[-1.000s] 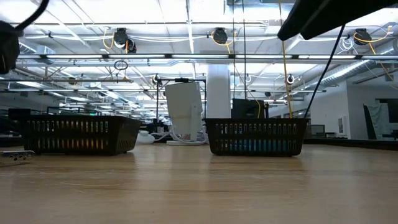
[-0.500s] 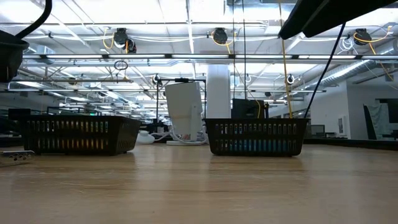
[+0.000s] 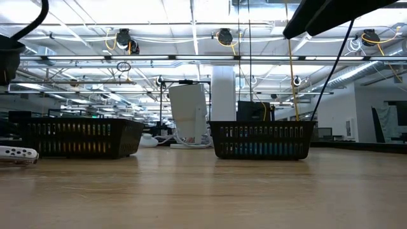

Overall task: Pick & Place School Supplies
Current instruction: Put the pink hole puncher into the top black bin

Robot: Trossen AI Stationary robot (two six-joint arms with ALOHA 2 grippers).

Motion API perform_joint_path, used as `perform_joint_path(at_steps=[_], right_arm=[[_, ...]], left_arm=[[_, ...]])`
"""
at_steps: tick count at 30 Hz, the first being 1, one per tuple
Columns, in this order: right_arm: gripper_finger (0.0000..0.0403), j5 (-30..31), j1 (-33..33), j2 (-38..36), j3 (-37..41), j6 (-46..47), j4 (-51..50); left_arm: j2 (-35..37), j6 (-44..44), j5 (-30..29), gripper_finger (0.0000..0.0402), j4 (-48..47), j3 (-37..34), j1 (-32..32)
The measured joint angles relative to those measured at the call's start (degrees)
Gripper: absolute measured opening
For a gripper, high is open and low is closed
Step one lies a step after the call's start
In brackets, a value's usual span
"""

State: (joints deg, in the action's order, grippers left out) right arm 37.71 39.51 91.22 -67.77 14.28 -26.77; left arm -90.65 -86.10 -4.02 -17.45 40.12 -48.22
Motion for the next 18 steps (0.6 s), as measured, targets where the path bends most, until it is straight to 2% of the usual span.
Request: perform_joint_path(at_steps=[4, 8, 14, 18], right_arm=[[0.0214, 0.0, 0.0, 0.0, 0.0, 0.02, 0.62], [0.0214, -0.01, 0.0, 0.0, 0.0, -0.03, 1.68], [0.0214, -0.24, 0.0, 0.0, 0.0, -0.98, 2.89], [0.0216, -0.13, -0.61, 0.0, 1.5, -3.97, 8.61]], left_arm=[[-0.1, 0.8, -2.79, 0.0036, -0.52, 0.92, -1.18], [0.22, 3.53, -6.0, 0.0036, -5.93, 5.83, -1.83], [0.43, 12.39, -13.06, 0.0036, -18.9, 16.53, -0.28], [0.48, 20.33, -16.03, 0.0036, -22.46, 20.12, 3.4]])
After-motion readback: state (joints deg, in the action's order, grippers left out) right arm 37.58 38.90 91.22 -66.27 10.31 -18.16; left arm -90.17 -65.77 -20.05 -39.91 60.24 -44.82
